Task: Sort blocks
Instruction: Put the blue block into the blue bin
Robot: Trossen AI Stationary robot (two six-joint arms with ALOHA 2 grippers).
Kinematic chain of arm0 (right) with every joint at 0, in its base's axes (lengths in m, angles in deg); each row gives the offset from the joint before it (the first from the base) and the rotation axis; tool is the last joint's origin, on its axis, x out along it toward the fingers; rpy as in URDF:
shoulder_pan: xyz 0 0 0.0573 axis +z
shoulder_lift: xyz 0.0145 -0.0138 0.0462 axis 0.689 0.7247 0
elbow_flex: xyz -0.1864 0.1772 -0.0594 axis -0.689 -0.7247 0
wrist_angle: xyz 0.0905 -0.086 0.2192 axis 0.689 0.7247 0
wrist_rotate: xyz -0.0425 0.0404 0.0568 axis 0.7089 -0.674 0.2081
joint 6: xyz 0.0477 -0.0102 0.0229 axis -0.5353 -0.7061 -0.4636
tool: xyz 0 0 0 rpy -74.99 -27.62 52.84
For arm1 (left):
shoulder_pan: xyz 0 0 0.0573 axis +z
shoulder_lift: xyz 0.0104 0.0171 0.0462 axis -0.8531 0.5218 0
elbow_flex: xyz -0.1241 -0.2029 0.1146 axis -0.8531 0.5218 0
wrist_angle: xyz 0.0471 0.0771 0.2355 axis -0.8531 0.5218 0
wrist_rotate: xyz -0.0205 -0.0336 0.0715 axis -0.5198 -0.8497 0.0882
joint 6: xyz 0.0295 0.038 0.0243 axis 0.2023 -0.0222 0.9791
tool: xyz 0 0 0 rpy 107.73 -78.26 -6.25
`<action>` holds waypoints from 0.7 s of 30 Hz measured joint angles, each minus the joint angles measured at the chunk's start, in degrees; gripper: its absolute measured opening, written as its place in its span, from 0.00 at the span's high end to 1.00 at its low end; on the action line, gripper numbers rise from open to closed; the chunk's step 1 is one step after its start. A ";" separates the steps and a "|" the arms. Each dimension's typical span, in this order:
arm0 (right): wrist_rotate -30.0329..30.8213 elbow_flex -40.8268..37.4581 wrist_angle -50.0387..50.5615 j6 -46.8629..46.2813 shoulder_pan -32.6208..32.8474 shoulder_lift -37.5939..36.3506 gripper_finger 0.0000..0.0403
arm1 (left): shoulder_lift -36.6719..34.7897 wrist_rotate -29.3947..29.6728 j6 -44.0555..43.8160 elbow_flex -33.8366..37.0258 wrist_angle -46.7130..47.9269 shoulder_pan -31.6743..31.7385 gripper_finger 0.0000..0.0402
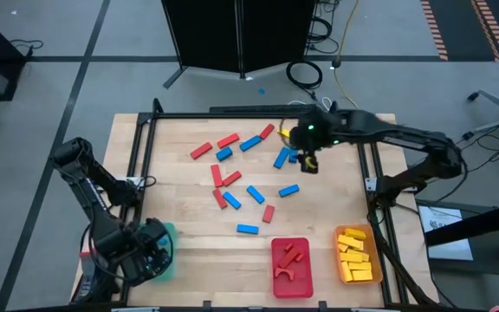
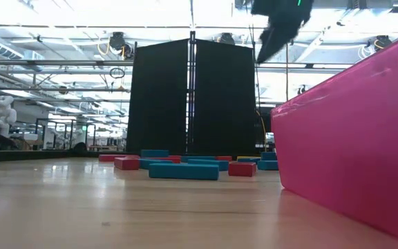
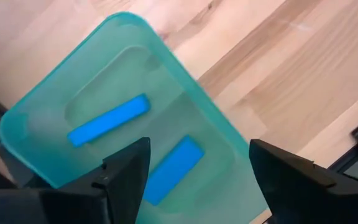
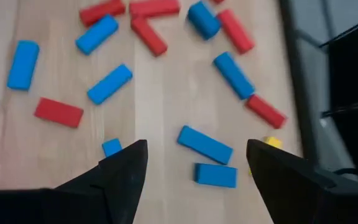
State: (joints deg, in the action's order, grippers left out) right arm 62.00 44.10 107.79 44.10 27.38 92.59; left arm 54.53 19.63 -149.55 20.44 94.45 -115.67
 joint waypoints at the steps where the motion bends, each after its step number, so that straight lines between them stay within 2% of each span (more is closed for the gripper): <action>1: -0.30 -2.29 -2.01 -0.27 -0.63 0.81 0.33 | 0.00 0.02 -0.02 0.00 -0.13 0.29 0.30; 5: 2.99 -8.52 -5.39 -9.36 -4.31 6.36 0.33 | 0.00 0.07 -0.09 0.00 -0.95 1.33 0.30; 10: 1.05 -10.46 -7.18 -25.71 -7.98 13.42 0.33 | 0.00 1.89 -0.04 0.00 -1.50 2.48 0.30; 15: 4.58 -10.46 -8.18 -32.20 -9.62 19.14 0.33 | 0.00 4.16 -0.01 0.00 -1.33 2.47 0.30; 21: 4.18 -10.46 -10.89 -38.95 -10.92 24.40 0.33 | 0.00 4.98 0.46 0.00 -1.28 2.47 0.30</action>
State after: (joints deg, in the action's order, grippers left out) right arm 66.18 33.65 96.90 5.15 16.46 116.99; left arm 54.53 24.60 -149.09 20.44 93.18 -113.20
